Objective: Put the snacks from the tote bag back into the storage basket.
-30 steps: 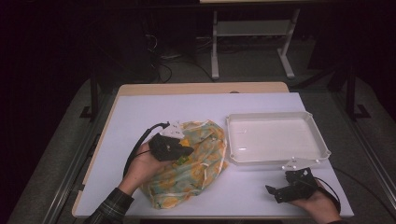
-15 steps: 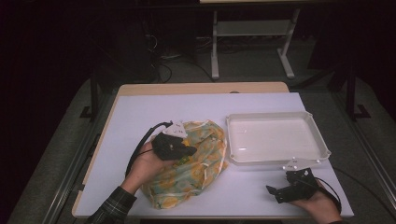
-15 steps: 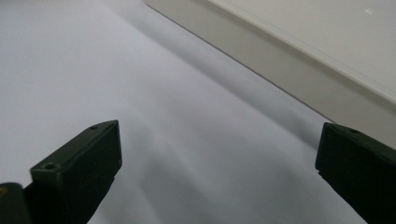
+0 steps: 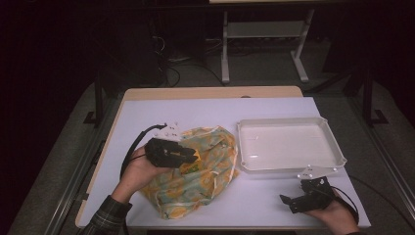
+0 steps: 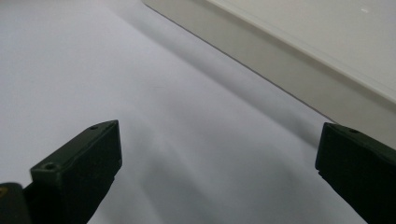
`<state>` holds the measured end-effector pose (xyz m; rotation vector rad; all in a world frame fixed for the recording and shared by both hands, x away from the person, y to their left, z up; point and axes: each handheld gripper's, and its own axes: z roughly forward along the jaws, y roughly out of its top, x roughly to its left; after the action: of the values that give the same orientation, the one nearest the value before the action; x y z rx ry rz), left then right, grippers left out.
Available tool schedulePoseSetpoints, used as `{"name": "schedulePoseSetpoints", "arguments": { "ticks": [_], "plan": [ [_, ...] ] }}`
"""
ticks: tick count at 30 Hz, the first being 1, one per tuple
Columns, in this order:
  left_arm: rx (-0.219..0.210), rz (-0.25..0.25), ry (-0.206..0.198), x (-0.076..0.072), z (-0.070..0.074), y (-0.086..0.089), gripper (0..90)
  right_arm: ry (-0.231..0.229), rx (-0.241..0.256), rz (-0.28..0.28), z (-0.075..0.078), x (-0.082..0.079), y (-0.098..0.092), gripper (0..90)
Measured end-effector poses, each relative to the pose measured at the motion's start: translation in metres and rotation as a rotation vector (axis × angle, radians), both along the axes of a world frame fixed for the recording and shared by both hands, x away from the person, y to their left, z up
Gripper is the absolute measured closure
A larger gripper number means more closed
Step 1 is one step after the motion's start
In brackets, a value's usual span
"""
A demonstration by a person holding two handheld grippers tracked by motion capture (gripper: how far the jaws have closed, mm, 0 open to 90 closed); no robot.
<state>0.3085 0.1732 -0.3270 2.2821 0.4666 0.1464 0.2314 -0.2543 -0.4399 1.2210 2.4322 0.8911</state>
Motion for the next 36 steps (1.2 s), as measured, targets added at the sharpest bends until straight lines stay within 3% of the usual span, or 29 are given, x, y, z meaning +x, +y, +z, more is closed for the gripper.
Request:
{"name": "schedulePoseSetpoints", "arguments": {
  "ticks": [8, 14, 18, 36],
  "plan": [
    [0.029, 0.024, 0.01, 0.003, 0.0, 0.019, 46.9, 0.001, -0.003, 0.006, -0.001, 0.0, 0.0, 0.0],
    [0.069, 0.022, 0.022, 0.006, -0.008, 0.027, 38.2, 0.006, -0.003, 0.006, -0.001, 0.001, 0.0, 0.0],
    [0.119, 0.008, 0.017, 0.006, -0.014, 0.026, 35.7, 0.007, -0.002, 0.006, -0.001, 0.001, 0.0, 0.0],
    [0.166, -0.028, 0.023, 0.015, -0.029, 0.009, 34.5, 0.014, -0.002, 0.008, -0.002, 0.001, 0.001, 0.0]
  ]
}}
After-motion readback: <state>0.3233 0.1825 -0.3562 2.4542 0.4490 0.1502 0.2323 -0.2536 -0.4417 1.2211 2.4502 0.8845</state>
